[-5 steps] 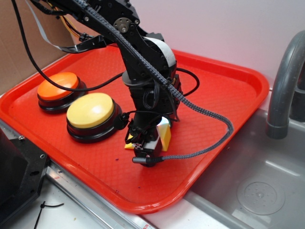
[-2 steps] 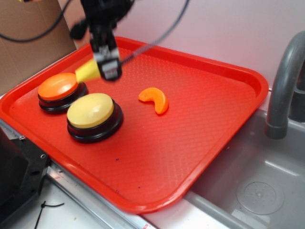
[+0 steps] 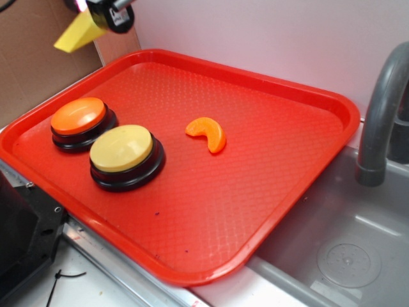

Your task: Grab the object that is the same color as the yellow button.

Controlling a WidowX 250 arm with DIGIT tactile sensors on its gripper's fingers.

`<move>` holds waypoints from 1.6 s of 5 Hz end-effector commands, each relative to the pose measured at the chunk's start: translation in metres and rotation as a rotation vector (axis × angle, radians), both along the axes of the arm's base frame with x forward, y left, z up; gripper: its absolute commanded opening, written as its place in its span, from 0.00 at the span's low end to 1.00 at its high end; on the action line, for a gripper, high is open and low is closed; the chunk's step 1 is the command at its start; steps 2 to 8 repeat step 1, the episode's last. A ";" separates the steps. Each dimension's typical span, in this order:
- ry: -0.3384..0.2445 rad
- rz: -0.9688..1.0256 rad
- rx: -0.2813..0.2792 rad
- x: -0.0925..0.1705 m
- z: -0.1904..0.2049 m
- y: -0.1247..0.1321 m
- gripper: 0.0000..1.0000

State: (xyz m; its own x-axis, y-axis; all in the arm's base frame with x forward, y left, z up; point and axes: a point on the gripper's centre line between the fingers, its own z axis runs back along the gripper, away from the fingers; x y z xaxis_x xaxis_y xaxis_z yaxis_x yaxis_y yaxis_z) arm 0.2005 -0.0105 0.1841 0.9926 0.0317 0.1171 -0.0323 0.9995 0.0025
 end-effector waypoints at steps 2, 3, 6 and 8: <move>-0.014 0.194 -0.002 -0.002 0.019 0.019 0.00; -0.014 0.194 -0.002 -0.002 0.019 0.019 0.00; -0.014 0.194 -0.002 -0.002 0.019 0.019 0.00; -0.014 0.194 -0.002 -0.002 0.019 0.019 0.00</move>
